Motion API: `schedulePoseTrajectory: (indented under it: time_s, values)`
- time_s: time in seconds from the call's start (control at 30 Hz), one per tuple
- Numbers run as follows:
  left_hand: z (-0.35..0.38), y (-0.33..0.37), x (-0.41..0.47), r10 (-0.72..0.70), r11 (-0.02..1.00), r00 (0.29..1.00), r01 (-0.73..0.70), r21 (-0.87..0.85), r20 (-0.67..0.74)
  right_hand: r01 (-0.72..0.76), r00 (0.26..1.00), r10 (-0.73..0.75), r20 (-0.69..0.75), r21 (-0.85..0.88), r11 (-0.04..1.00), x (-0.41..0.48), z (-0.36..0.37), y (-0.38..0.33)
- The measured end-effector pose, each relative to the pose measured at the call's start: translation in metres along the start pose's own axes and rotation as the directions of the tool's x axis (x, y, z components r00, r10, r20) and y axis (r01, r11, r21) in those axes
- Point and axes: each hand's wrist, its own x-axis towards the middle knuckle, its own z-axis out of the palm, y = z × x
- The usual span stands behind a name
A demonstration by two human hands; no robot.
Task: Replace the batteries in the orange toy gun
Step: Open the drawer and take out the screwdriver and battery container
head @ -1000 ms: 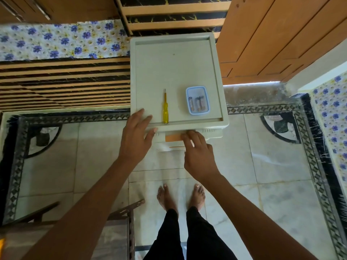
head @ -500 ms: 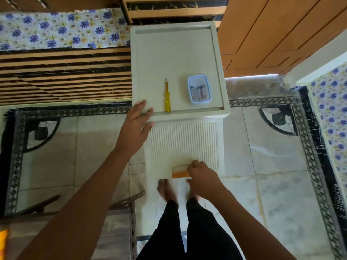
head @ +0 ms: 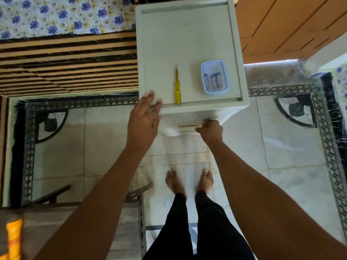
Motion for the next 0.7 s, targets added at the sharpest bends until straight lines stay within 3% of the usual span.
schedulePoseTrajectory:
  time_s: [0.07,0.13,0.33,0.5,0.7]
  values:
    - [0.001,0.0,0.0,0.019,0.999,1.0,-0.018,0.045,-0.013,-0.071,0.988,0.087,-0.125,0.126,0.99,0.002,-0.004,0.002]
    - [0.002,0.0,0.0,0.044,0.994,0.998,-0.04,0.104,-0.033,-0.128,0.973,0.173,-0.151,0.271,0.954,0.004,-0.009,0.007]
    - [0.004,-0.004,-0.001,0.071,0.979,0.997,-0.063,0.192,-0.035,-0.181,0.982,0.186,0.033,0.451,0.874,0.013,-0.017,0.006]
    - [0.006,-0.003,-0.001,0.076,0.974,0.996,-0.063,0.219,-0.053,-0.163,0.974,0.223,-0.048,0.533,0.83,0.008,-0.017,0.009]
    - [0.007,0.0,-0.004,0.051,0.977,0.996,-0.034,0.208,-0.074,-0.148,0.982,0.185,-0.046,0.427,0.892,0.02,-0.021,0.016]
